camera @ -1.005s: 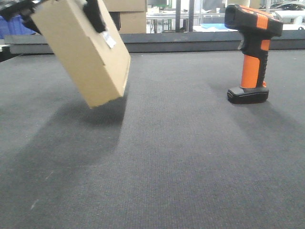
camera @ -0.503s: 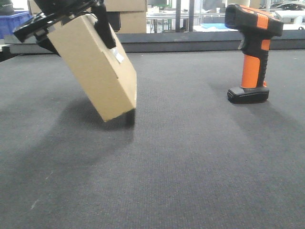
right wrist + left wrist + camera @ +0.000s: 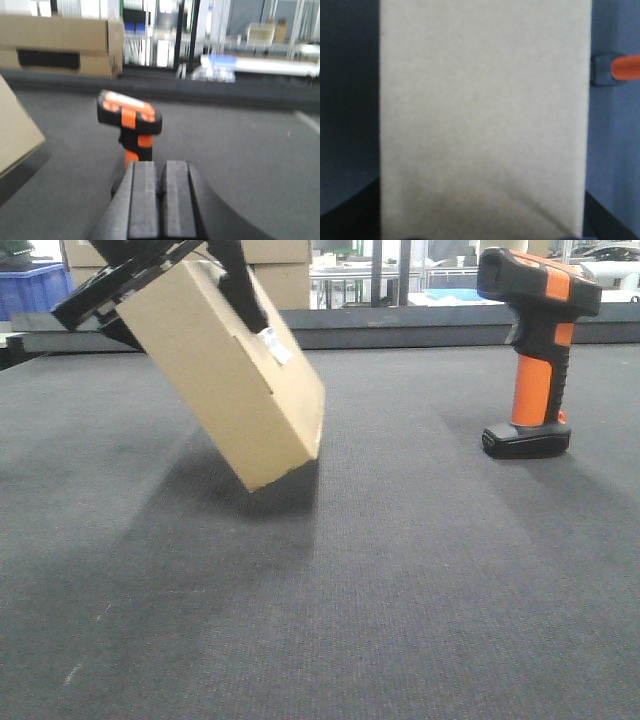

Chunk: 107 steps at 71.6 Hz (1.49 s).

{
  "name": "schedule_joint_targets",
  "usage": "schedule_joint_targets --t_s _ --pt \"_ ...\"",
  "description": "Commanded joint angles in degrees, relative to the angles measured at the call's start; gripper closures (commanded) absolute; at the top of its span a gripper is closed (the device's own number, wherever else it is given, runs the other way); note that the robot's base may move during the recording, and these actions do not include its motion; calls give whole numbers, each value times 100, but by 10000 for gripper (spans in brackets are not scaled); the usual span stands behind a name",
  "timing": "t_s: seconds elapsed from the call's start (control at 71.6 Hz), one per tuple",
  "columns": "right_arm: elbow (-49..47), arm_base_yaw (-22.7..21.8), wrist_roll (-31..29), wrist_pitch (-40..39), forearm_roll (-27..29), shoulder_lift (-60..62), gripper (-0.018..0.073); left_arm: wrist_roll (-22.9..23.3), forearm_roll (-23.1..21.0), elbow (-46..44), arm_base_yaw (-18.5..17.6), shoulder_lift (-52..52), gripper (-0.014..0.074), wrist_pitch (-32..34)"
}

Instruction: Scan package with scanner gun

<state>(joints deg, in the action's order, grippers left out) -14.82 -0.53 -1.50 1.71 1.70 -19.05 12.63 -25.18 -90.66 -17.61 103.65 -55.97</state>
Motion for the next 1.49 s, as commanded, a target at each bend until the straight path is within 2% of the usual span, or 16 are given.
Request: schedule_joint_targets --t_s 0.0,0.112,0.335,0.558,0.782,1.005,1.2,1.298,1.48 --pt "-255 8 22 -49 -32 -706 722 -173 -242 -17 -32 -52 707 -23" --pt "-469 8 22 -357 -32 -1708 722 -173 -299 -17 -32 -52 707 0" --pt "-469 8 22 -2136 -32 -3074 722 -173 -299 -17 -32 -52 707 143" --pt "-469 8 75 -2918 -32 -3946 722 -147 -311 -17 -32 -52 707 494" --pt "-469 22 891 -4467 -42 -5146 722 -134 -321 -17 -32 -52 707 518" --pt "-497 22 1709 -6073 -480 -6268 722 -134 -321 -17 -32 -52 707 505" --pt "-789 22 1855 -6248 -547 -7037 715 -134 -321 -17 -32 -52 707 493" --pt "-1002 48 1882 -6248 -653 -7263 596 -134 -321 -17 -32 -52 707 493" --pt "-1373 182 2020 -6194 -613 -7606 202 -134 -271 -17 -32 -49 707 484"
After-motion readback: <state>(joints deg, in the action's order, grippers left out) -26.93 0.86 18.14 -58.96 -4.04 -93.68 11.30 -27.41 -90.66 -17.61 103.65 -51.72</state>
